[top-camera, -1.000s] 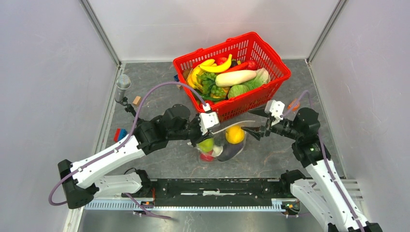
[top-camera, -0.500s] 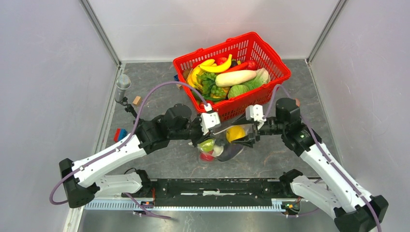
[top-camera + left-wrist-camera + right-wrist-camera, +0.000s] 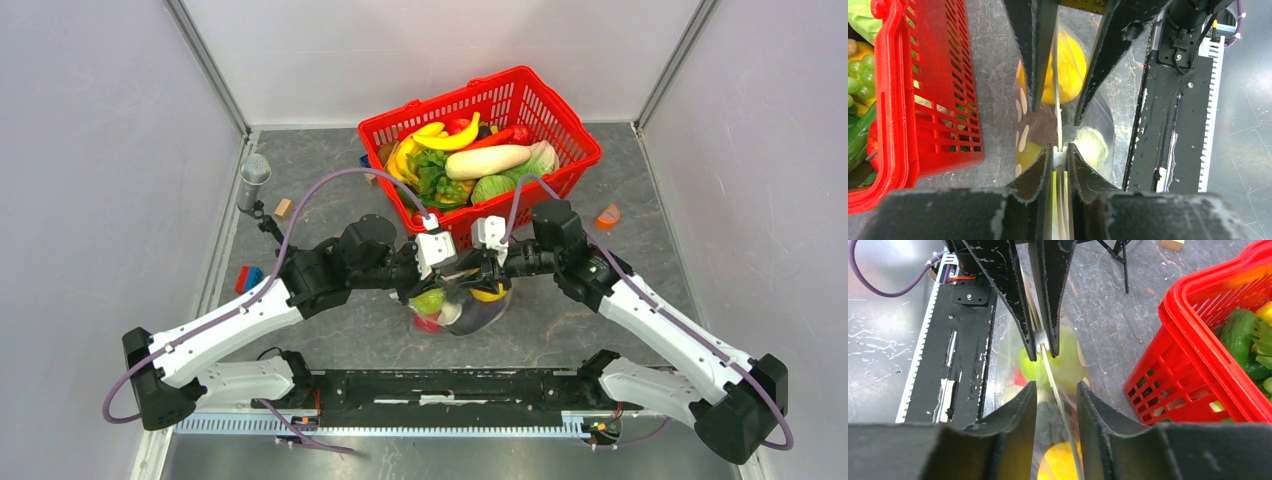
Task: Place the food in the zip-top bag and seal the zipper
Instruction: Zip the zipper food storage bag at the center of the board.
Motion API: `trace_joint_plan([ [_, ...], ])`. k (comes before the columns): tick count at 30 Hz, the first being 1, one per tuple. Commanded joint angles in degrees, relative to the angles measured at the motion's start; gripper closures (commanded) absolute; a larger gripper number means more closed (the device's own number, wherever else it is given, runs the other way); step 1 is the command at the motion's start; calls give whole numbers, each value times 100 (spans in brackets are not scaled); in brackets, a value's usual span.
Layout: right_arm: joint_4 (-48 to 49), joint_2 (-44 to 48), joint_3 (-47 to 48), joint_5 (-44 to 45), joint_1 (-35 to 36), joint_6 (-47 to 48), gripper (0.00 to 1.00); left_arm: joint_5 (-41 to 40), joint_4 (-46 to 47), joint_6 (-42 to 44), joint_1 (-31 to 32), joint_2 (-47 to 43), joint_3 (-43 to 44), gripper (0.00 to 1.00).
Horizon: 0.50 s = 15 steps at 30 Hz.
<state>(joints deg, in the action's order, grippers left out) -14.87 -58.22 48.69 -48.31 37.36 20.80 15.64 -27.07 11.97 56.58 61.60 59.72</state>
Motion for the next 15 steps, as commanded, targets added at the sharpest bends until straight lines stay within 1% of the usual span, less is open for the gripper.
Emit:
trace_joint_plan([
  [1,282,-21,159,195,148,-109,67,132,266,-163,-35,-27,145,98],
  [3,394,79,49,292,153,-167,83,111,256,-168,-33,-29,138,98],
  [4,458,158,-26,393,153,-205,87,92,255,-162,-33,-34,123,98],
  [11,1256,916,-799,1572,148,-647,99,-215,249,-184,-33,-190,-41,98],
  [15,1382,1199,-1151,2042,148,-773,100,-426,222,-222,-33,-361,-184,98],
])
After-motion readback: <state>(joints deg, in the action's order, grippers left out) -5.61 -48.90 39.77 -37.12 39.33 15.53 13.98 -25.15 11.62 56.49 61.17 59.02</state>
